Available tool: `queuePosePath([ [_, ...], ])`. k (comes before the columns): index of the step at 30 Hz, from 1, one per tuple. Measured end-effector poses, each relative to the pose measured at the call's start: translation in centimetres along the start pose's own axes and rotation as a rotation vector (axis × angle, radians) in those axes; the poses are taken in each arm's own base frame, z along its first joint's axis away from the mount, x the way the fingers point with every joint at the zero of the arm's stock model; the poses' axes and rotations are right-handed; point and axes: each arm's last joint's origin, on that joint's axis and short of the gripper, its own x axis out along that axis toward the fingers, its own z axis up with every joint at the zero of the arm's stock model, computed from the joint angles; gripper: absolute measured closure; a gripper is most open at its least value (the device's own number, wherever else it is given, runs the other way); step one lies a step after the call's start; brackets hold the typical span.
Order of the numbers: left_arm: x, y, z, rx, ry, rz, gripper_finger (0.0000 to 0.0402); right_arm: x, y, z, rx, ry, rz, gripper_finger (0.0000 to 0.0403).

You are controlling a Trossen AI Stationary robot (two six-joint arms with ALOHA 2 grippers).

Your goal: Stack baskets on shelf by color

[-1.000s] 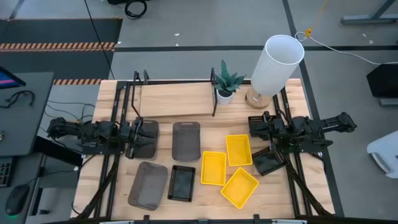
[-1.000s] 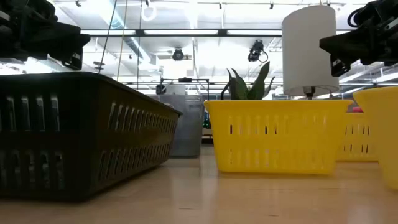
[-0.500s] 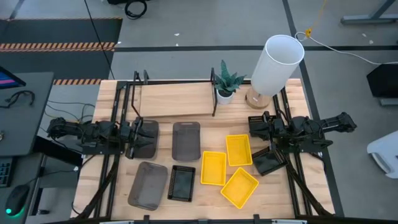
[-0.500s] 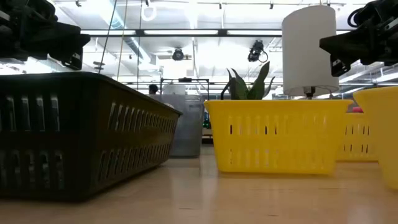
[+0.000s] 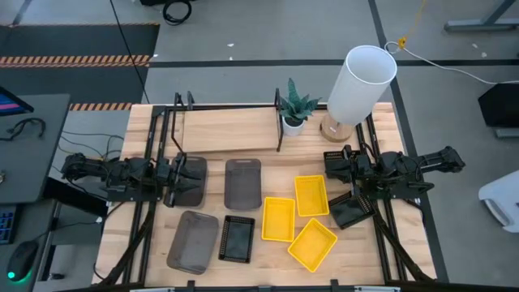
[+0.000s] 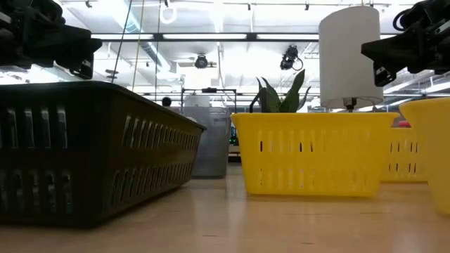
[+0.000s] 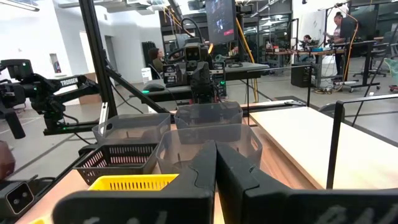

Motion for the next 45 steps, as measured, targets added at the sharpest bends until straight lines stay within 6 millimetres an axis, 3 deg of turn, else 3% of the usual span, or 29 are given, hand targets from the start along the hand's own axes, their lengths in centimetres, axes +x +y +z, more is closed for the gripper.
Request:
queuePosePath([
  [16,0.0,0.0,0.0,0.000,0.000,0.000,0.0285,0.0,-0.1,0.1,0.002,-0.013,-0.019,0.0391],
  [22,0.0,0.0,0.0,0.000,0.000,0.000,0.0285,-0.2,-0.3,1.8,0.152,-0.200,-0.126,0.0391],
  [28,0.0,0.0,0.0,0.000,0.000,0.000,0.0285,-0.6,-1.0,2.6,0.253,-0.313,-0.351,0.0391],
  [32,0.0,0.0,0.0,0.000,0.000,0.000,0.0285,-0.6,-1.0,2.6,0.158,-0.297,-0.377,0.0391],
  [36,0.0,0.0,0.0,0.000,0.000,0.000,0.0285,-0.5,-0.7,2.8,0.018,-0.291,-0.267,0.0391],
  [41,0.0,0.0,0.0,0.000,0.000,0.000,0.0285,-0.8,-0.7,4.2,0.041,-0.279,-0.279,0.0391],
  [45,0.0,0.0,0.0,0.000,0.000,0.000,0.0285,-0.9,-0.6,5.1,0.094,-0.126,-0.279,0.0391],
])
